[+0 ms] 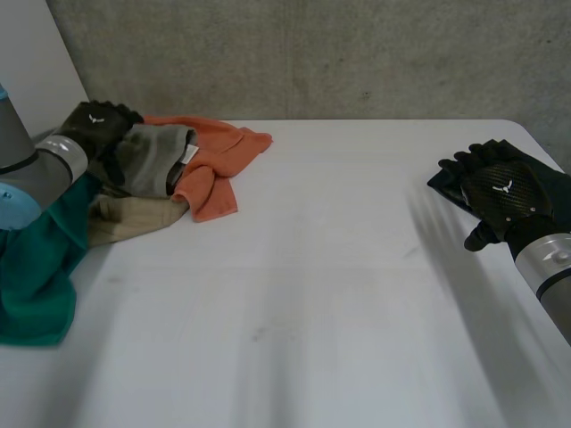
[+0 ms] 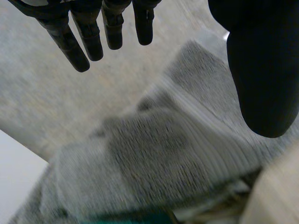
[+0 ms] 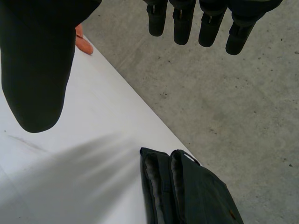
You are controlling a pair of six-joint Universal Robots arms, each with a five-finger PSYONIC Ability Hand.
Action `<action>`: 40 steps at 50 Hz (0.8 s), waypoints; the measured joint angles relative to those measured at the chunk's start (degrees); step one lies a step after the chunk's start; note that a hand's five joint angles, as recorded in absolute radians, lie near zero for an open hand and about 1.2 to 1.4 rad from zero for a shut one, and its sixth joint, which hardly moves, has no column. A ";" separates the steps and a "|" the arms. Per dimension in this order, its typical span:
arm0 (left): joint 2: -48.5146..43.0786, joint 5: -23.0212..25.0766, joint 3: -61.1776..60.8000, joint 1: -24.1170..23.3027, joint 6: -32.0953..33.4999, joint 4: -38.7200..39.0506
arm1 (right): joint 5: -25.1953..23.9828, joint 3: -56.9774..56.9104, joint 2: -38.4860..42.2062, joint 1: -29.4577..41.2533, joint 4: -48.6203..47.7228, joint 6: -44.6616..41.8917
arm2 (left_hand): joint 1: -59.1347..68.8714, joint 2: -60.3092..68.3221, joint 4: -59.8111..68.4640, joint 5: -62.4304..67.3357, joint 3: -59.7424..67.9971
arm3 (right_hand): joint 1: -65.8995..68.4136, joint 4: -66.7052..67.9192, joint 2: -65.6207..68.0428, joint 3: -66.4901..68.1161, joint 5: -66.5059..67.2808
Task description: Fold the laundry.
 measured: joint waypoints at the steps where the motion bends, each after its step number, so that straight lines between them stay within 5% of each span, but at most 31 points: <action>1: -0.47 -0.01 0.51 0.06 0.36 -0.60 | 0.00 0.00 0.01 -0.01 0.01 0.02 | 0.00 0.00 0.00 0.00 0.00 | 0.00 0.00 0.00 0.00 0.00; 16: -11.44 -0.73 9.43 -0.21 5.40 1.67 | 0.10 0.02 0.80 0.01 0.02 -0.43 | 8.51 8.06 8.11 6.83 7.26 | 0.00 0.00 0.00 0.00 0.00; 20: -13.85 -1.84 12.43 -0.64 6.06 3.35 | 0.18 0.03 1.02 0.01 0.02 -0.46 | 28.45 25.77 25.88 24.10 25.20 | 0.00 0.00 0.00 0.00 0.00; 23: -14.77 -2.80 14.40 -1.04 6.14 3.98 | 0.36 0.06 1.09 0.05 0.02 -0.46 | 52.83 51.86 51.15 48.88 50.57 | 0.00 0.00 0.00 0.00 0.00; 33: -12.59 -4.42 15.18 -3.21 6.10 5.47 | 0.89 0.09 1.15 0.24 0.02 -0.45 | 54.04 56.65 56.52 52.83 54.97 | 0.00 0.00 0.00 0.00 0.00; 40: 0.89 -5.44 13.21 -7.81 1.81 7.84 | 1.31 -0.04 1.12 0.19 0.02 -0.45 | 54.04 56.87 56.83 52.83 55.56 | 0.00 0.00 0.00 0.00 0.00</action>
